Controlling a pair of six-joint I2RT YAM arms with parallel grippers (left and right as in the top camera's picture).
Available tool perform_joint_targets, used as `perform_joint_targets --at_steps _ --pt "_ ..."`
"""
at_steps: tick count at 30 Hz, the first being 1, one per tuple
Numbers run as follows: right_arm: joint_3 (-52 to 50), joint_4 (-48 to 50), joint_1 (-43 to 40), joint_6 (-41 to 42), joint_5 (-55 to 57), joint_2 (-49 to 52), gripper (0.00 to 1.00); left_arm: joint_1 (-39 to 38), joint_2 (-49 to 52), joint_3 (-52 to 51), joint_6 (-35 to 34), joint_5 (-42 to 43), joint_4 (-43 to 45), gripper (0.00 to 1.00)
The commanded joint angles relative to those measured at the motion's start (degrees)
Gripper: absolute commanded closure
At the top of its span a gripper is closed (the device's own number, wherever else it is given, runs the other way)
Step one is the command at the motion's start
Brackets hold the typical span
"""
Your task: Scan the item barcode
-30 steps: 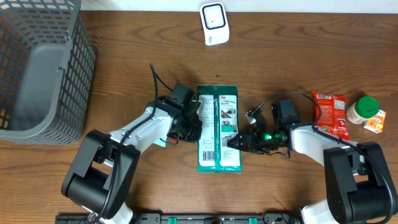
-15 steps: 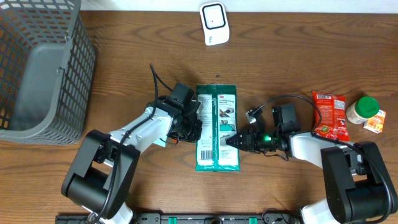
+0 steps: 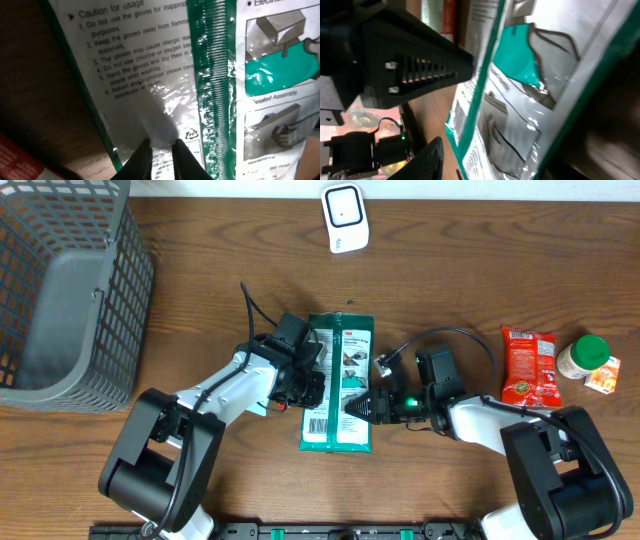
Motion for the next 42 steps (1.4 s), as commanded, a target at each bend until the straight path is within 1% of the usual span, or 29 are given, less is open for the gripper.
perform_joint_targets --at_steps 1,5,8,11,12,13,14,15,16,17,20,21,23,26,27,28,29,30,32,33,34,35,36,37,38,40,42 --pt "-0.1 0.7 2.2 2.3 1.7 0.4 0.56 -0.2 0.7 -0.4 -0.7 0.3 -0.1 0.83" --pt "-0.1 3.3 4.1 2.4 2.6 0.4 0.57 -0.2 0.7 -0.4 -0.7 0.3 -0.1 0.83" --pt "-0.1 7.0 6.1 4.9 3.4 0.4 0.57 -0.2 0.7 -0.4 -0.7 0.3 0.2 0.83" --pt "-0.1 7.4 7.4 6.8 6.8 0.4 0.60 -0.2 0.7 -0.4 -0.7 0.3 0.3 0.83" --pt "-0.1 7.4 7.5 6.8 7.3 0.4 0.63 -0.2 0.7 -0.4 -0.7 0.3 0.3 0.83" --pt "-0.1 7.4 7.8 6.8 7.9 0.4 0.71 -0.2 0.7 -0.4 -0.7 0.3 0.3 0.83" --pt "-0.1 7.4 7.9 6.7 8.1 0.4 0.74 -0.2 0.7 -0.4 -0.7 0.3 0.3 0.83" --pt "-0.1 7.3 7.9 6.7 8.7 0.4 0.84 -0.2 0.7 -0.4 -0.7 0.3 0.3 0.83" --pt "-0.1 7.3 7.9 6.6 9.0 0.4 0.87 -0.2 0.7 -0.4 -0.7 0.3 0.3 0.83" --pt "-0.1 7.1 7.9 6.1 9.5 0.4 0.97 -0.2 0.7 -0.4 -0.7 0.3 0.3 0.83" --pt "-0.1 6.7 7.9 5.4 9.5 0.4 0.99 -0.2 -0.1 -0.4 -0.7 0.3 0.5 0.83" --pt "-0.1 6.7 7.9 5.0 9.5 0.4 0.99 -0.2 -1.0 -0.3 -0.7 0.3 0.6 0.78" --pt "-0.1 6.7 7.9 4.3 9.4 0.1 0.99 0.1 -3.4 -0.1 -0.7 0.3 0.7 0.76" --pt "-0.1 6.3 7.5 0.5 7.0 -1.7 0.99 1.2 -9.2 0.4 -0.7 0.2 0.7 0.73" --pt "0.0 5.1 7.1 0.3 7.0 -3.5 0.99 1.8 -11.6 0.4 -0.8 -0.3 0.5 0.72" --pt "0.0 4.3 6.8 0.3 6.9 -4.8 0.99 2.6 -14.1 0.4 -1.1 -2.3 -0.2 0.70" --pt "0.1 3.1 6.4 0.2 6.9 -6.7 0.99 3.5 -16.4 0.4 -2.3 -5.6 -1.0 0.70" --pt "0.1 2.0 6.1 -0.2 7.0 -8.2 0.99 4.0 -17.6 0.4 -2.8 -7.2 -1.4 0.69" --pt "0.6 -3.1 4.8 -1.9 7.5 -13.2 0.99 6.5 -22.0 0.4 -3.5 -13.0 -3.0 0.66" --pt "1.4 -7.6 4.2 -4.0 8.4 -15.9 0.99 8.0 -24.0 0.4 -3.8 -15.9 -3.9 0.64" --pt "2.8 -13.9 3.7 -6.1 10.5 -18.6 0.99 9.8 -25.6 0.4 -4.2 -18.2 -4.9 0.64" --pt "3.8 -18.1 3.4 -7.6 12.1 -20.2 0.99 11.2 -26.4 0.4 -4.2 -19.6 -5.5 0.63" --pt "6.4 -26.3 2.9 -10.3 15.9 -22.7 0.99 13.6 -26.9 0.4 -4.2 -20.8 -6.3 0.62" --pt "9.4 -34.1 2.5 -12.9 19.7 -24.6 0.99 15.4 -26.9 0.4 -4.2 -20.8 -6.4 0.60" --pt "11.7 -38.9 2.4 -14.5 22.1 -25.5 0.99 17.6 -26.4 0.4 -4.2 -20.8 -6.5 0.58" --pt "16.3 -47.0 2.4 -17.0 26.4 -26.1 0.99 20.0 -25.5 0.4 -4.2 -20.8 -6.4 0.55" --pt "19.6 -51.4 2.4 -19.5 27.8 -26.1 0.99 21.1 -24.3 0.4 -4.1 -20.8 -6.4 0.52"
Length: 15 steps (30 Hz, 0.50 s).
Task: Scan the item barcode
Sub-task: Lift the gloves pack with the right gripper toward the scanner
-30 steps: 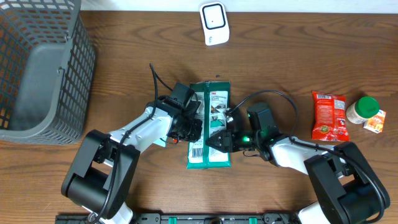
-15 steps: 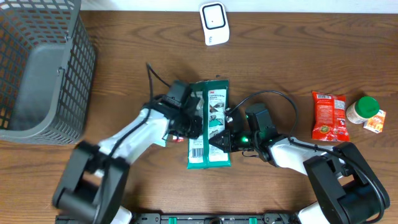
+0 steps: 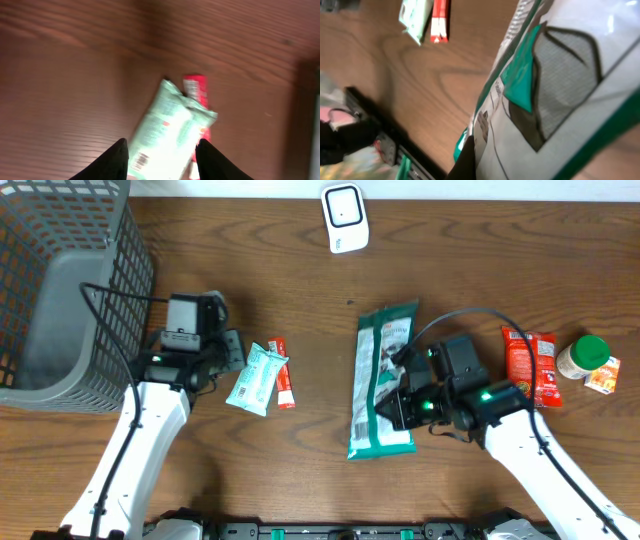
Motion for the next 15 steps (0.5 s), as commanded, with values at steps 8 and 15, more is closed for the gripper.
perform_joint_targets --at_steps 8,15 --pt "5.4 -3.3 -0.3 -16.3 4.5 -0.8 0.99 1.4 7.0 0.3 -0.1 -1.8 -1.0 0.16" --pt "10.6 -6.0 -0.3 -17.1 7.4 -0.8 0.99 1.4 8.0 0.4 -0.1 -1.8 -1.0 0.15"
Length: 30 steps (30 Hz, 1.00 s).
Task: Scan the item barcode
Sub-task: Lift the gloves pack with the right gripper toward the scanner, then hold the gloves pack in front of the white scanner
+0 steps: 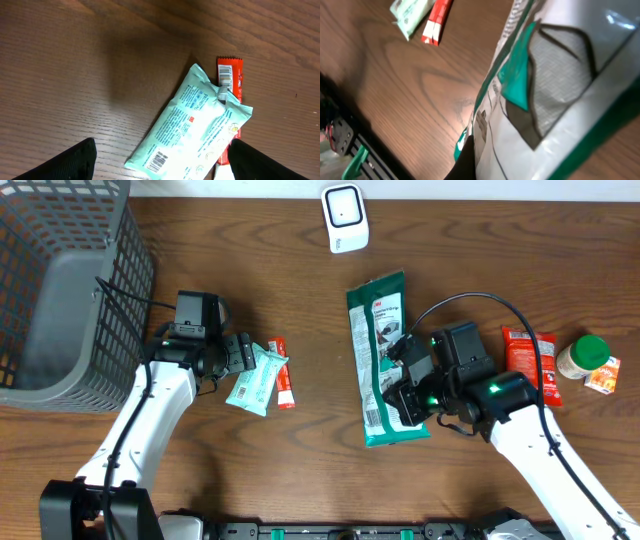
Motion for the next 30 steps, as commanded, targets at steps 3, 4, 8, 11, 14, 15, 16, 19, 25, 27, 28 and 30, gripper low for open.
perform_joint_targets --at_steps 3,4,8,11,14,15,16,19,25,27,28,30 --pt "15.4 -9.3 -0.3 -1.9 7.6 -0.3 0.99 0.2 0.2 0.3 0.1 -0.7 -0.2 0.15" --pt "18.4 -11.9 -0.3 -1.9 9.1 0.1 0.99 0.2 0.2 0.3 0.1 -0.7 -0.2 0.15" --pt "35.1 -24.5 -0.3 -2.9 15.4 5.0 0.99 0.2 0.2 0.3 0.1 -0.7 -0.2 0.15" --pt "48.9 -33.9 -0.3 -4.7 18.0 11.5 0.99 0.2 0.2 0.3 0.1 -0.7 -0.2 0.15" --pt "65.7 -42.5 0.1 -6.2 21.9 20.7 0.99 0.2 0.2 0.3 0.1 -0.7 -0.2 0.15" --pt "69.2 -43.6 0.3 -6.3 22.4 22.8 0.99 0.2 0.2 0.4 0.1 -0.7 -0.2 0.15" --pt "73.5 -44.8 0.7 -6.6 22.9 25.4 0.99 0.1 0.2 0.3 0.1 -0.7 -0.2 0.15" --pt "84.4 -46.1 2.5 -10.5 25.5 33.4 0.99 0.2 0.2 0.3 0.1 -0.7 -0.1 0.15" --pt "86.1 -41.7 6.4 -23.9 34.4 43.1 0.99 0.1 0.2 0.4 0.1 -0.7 -0.2 0.15" --pt "86.1 -39.6 7.1 -27.6 34.5 45.8 0.99 0.2 0.2 0.3 0.1 -0.7 -0.2 0.15" --pt "86.1 -37.4 7.6 -31.1 36.1 48.1 0.99 0.2 0.2 0.3 0.1 -0.7 -0.2 0.15" --pt "86.1 -33.5 8.2 -35.7 39.7 51.1 0.99 0.2 0.2 0.3 0.1 -0.7 -0.2 0.15"
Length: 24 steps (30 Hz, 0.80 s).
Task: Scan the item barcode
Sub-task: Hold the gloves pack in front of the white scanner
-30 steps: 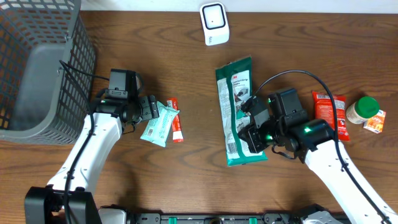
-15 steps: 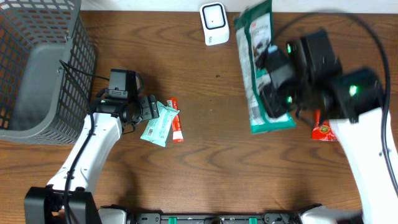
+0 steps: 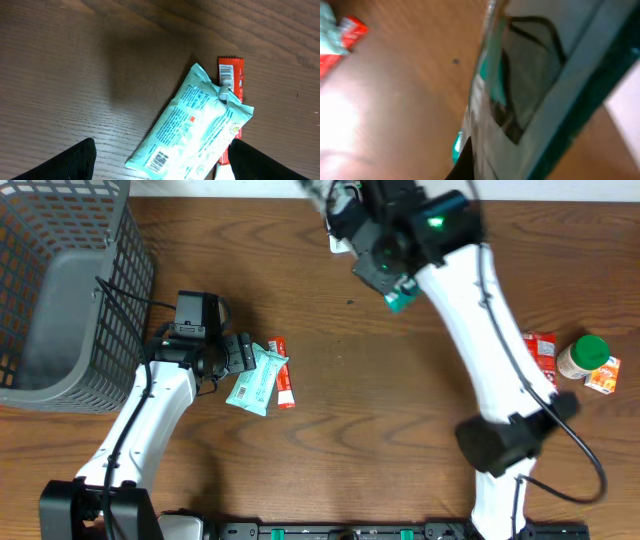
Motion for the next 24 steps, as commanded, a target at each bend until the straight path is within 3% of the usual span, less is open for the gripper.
perform_joint_targets --at_steps 1,10,16,24 --pt "1.1 5.7 1.4 -12.8 7.1 4.8 0.99 0.2 0.2 0.3 0.1 -0.5 0.0 0.15" --pt "1.1 30.5 1.8 -32.6 15.5 14.6 0.99 0.2 0.2 0.4 0.1 -0.5 0.0 0.15" --pt "1.1 43.8 1.8 -52.1 16.0 20.1 0.99 0.2 0.2 0.3 0.1 -0.5 0.0 0.15" --pt "1.1 56.3 1.5 -57.4 16.0 25.7 0.99 0.2 0.2 0.3 0.1 -0.5 0.0 0.15"
